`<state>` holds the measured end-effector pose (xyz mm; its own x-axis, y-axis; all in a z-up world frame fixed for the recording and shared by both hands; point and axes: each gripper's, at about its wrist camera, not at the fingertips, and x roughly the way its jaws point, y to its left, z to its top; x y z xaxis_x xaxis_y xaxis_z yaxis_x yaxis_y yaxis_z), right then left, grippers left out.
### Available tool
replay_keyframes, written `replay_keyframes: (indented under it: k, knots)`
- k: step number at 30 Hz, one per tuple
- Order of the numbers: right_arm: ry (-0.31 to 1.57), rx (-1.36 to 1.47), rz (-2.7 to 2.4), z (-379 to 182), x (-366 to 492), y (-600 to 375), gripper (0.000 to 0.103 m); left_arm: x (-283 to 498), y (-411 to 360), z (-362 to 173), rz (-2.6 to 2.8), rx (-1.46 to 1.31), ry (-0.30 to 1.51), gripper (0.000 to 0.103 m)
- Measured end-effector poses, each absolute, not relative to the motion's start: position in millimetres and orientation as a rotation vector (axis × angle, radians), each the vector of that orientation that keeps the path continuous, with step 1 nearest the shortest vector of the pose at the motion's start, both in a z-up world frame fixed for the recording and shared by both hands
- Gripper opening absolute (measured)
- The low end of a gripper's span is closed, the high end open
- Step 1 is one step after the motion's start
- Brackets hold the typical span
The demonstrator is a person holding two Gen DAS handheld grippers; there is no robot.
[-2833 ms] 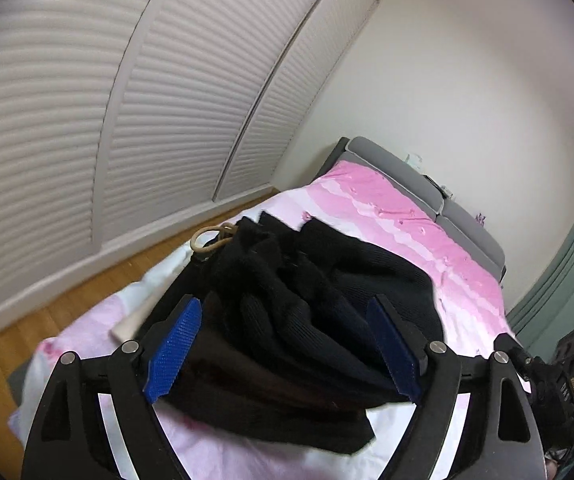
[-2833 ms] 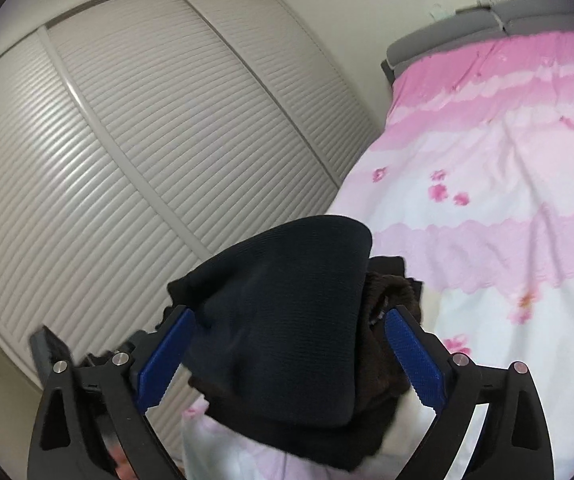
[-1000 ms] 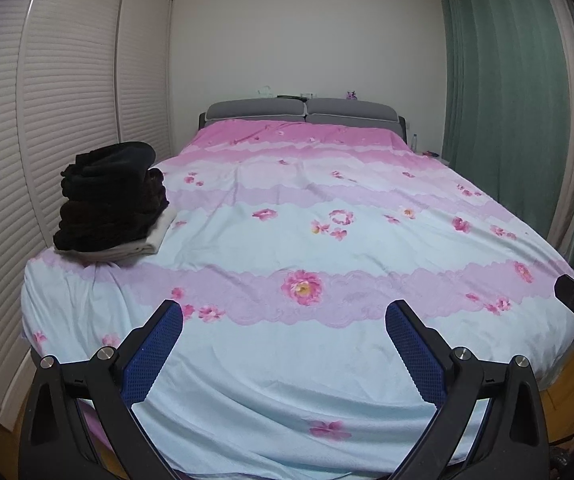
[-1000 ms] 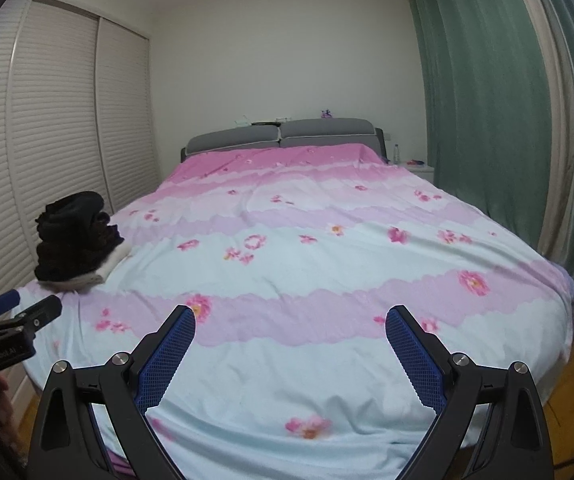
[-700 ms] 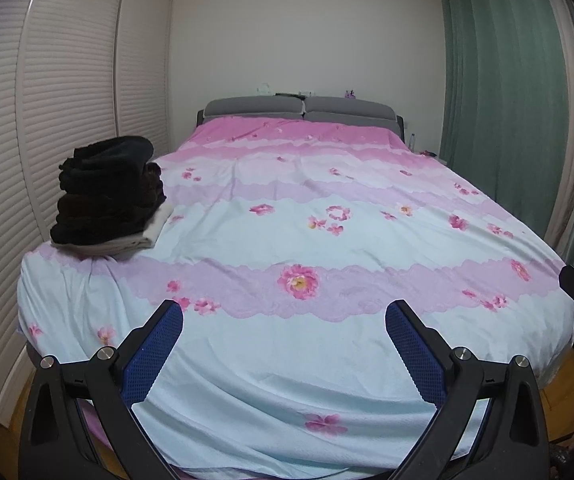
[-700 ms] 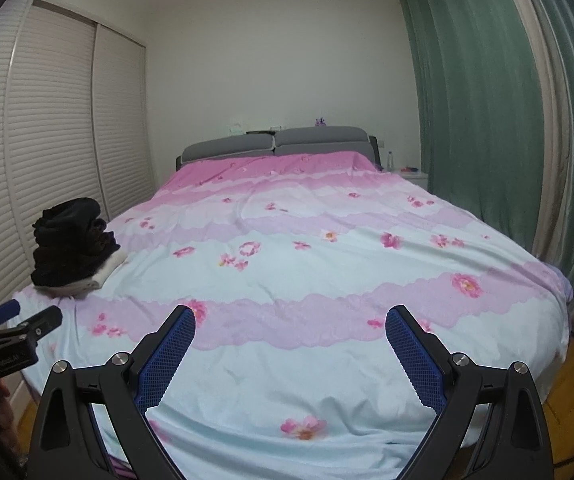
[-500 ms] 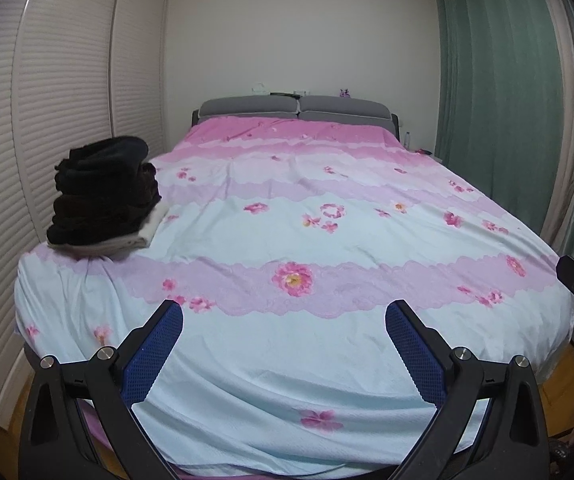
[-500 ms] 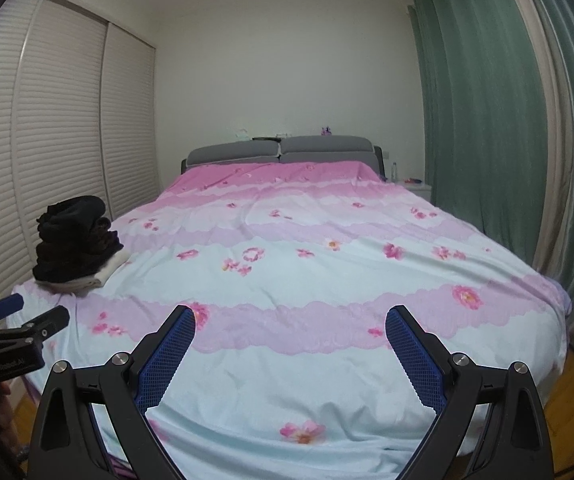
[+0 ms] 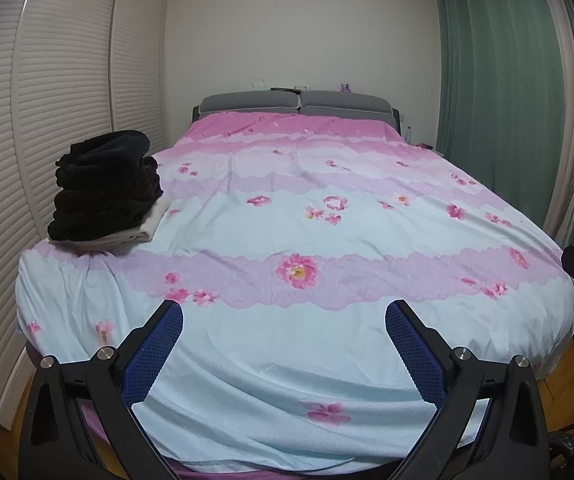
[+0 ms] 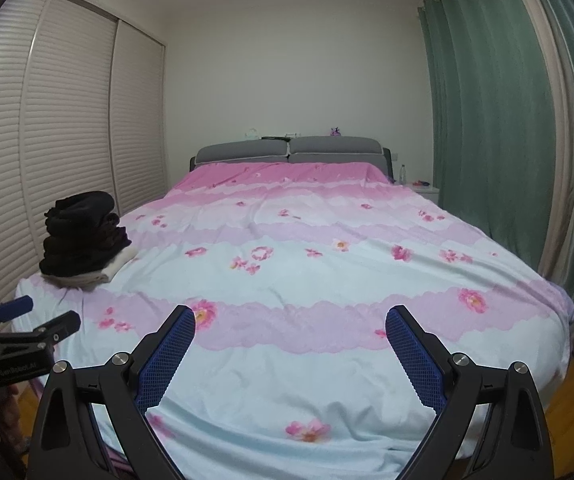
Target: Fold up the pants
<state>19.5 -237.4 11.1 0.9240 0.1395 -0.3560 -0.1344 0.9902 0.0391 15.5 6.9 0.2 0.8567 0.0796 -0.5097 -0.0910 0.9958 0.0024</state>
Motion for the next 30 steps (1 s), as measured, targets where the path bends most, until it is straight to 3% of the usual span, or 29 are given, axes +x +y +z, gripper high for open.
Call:
replay_keyframes:
  k: [30]
  knots:
    - [0.385, 0.019, 0.147, 7.5, 23.0, -233.9, 0.097, 17.7, 3.7, -6.1, 0.075, -0.016, 0.545, 0.103]
